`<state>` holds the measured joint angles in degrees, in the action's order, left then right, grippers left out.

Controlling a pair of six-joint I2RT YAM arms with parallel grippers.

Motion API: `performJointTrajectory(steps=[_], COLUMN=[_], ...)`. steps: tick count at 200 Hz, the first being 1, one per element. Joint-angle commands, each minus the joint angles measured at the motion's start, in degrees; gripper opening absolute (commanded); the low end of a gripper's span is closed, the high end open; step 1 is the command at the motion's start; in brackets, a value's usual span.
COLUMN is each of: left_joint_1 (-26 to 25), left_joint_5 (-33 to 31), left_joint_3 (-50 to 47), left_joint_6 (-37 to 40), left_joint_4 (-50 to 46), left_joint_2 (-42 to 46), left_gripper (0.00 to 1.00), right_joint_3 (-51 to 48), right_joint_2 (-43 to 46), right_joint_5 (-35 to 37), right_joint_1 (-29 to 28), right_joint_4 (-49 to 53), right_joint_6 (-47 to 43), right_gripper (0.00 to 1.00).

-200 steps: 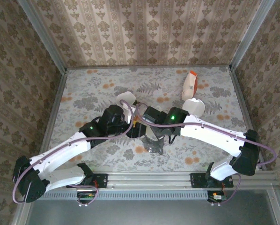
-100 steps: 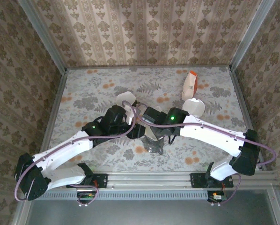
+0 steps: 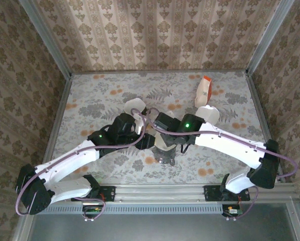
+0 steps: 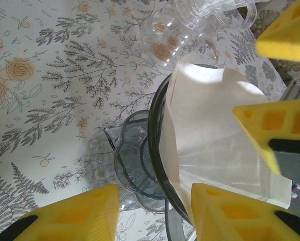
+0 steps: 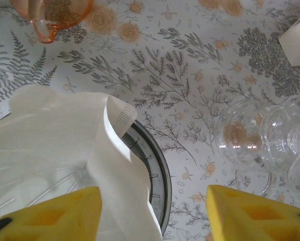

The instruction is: Place the coffee filter in the dripper

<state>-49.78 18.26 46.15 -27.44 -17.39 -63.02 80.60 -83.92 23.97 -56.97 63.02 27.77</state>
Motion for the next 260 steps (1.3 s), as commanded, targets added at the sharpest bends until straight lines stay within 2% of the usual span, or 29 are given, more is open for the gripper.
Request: performJointTrajectory(steps=[1, 27, 60, 138, 200, 242, 260], left_joint_1=[0.03, 0.03, 0.06, 0.04, 0.05, 0.03, 0.06], left_joint_5=[0.72, 0.81, 0.90, 0.84, 0.99, 0.92, 0.51], left_joint_3=[-0.79, -0.89, -0.98, -1.33, -1.44, -1.41, -1.50], left_joint_6=[0.20, 0.07, 0.20, 0.20, 0.23, 0.02, -0.22], left_joint_4=[-0.06, 0.32, 0.24, 0.58, 0.79, 0.77, 0.84], left_joint_2=[0.01, -0.08, 0.01, 0.18, 0.09, 0.19, 0.76], left_gripper=[0.44, 0.45, 0.45, 0.46, 0.51, 0.57, 0.64], right_joint_3=[1.08, -0.55, -1.30, -2.36, -5.78, -6.64, -6.94], right_joint_2=[1.01, -0.40, -2.30, -6.73, -8.42, -9.42, -9.51], right_joint_5=[-7.60, -14.82, -16.69, -17.55, -17.41, -17.02, -16.61], right_joint_1=[2.79, 5.11, 6.84, 8.48, 8.54, 8.54, 8.49], right_joint_4=[1.17, 0.17, -1.52, -3.08, -5.19, -5.90, -5.98], right_joint_6=[0.24, -0.17, -0.81, -1.93, -1.45, -1.49, -1.49], right_gripper=[0.65, 0.71, 0.72, 0.73, 0.73, 0.73, 0.73])
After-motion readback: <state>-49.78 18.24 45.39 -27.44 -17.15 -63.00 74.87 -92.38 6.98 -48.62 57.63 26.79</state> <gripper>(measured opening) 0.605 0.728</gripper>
